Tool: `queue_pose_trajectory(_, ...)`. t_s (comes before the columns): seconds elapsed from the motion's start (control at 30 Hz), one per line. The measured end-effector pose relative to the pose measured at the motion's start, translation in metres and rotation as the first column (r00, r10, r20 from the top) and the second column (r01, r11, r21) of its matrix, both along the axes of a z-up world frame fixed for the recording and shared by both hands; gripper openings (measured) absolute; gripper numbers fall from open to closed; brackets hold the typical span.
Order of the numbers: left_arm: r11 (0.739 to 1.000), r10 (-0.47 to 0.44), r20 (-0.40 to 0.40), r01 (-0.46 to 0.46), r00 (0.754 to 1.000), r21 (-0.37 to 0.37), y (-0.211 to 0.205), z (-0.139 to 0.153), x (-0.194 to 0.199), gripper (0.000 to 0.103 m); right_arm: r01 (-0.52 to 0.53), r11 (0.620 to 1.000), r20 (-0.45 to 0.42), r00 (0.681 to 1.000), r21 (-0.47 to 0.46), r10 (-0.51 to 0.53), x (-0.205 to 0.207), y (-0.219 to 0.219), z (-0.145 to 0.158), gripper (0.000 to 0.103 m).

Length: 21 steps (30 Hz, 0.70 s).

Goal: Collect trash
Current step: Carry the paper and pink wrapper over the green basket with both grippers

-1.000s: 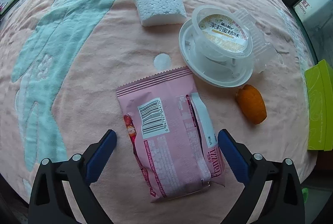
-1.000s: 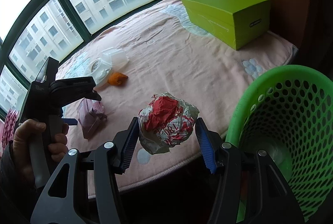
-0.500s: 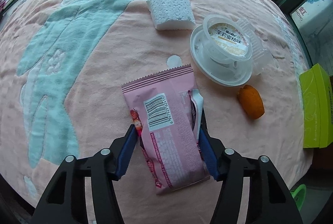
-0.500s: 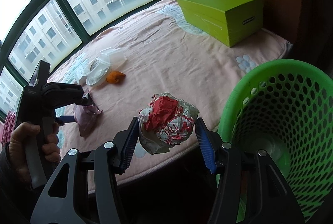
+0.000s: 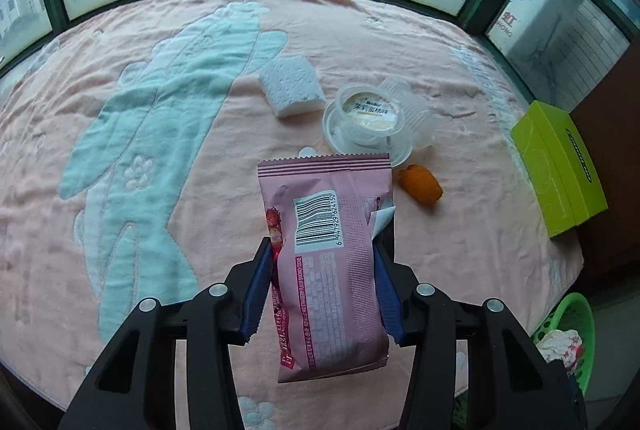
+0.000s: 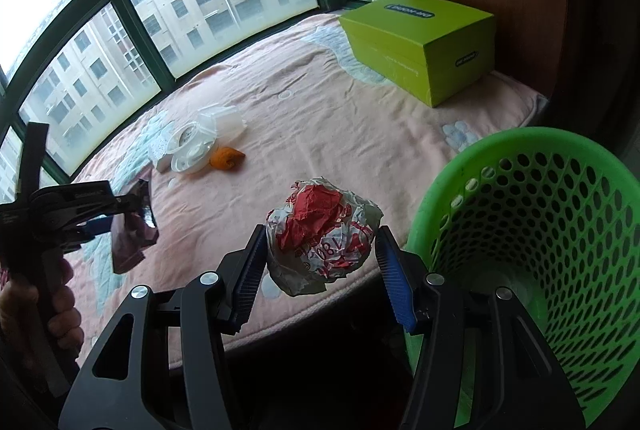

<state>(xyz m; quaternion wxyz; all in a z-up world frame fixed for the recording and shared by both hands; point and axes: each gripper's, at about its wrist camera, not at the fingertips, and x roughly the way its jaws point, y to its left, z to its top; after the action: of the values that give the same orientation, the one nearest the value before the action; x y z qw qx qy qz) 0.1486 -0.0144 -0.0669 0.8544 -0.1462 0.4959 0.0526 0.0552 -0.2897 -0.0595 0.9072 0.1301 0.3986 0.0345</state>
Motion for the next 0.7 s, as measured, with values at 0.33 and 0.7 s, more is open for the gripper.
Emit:
queue_pose_trajectory(0.33,0.988,-0.151,0.114,0.155,0.982,-0.027,-0.038,0.040,-0.008,0.046,0.067,0.995,0.032,0.997,-0.073,-0.065,-0.014,-0.018,0.013,0.055)
queue_pose_trajectory(0.7,0.933,-0.346,0.193,0.359,0.918,-0.036,-0.113,0.072,-0.012,0.046,0.220,0.967,0.033,0.975,-0.127,-0.218,-0.045,-0.067,0.011,0.056)
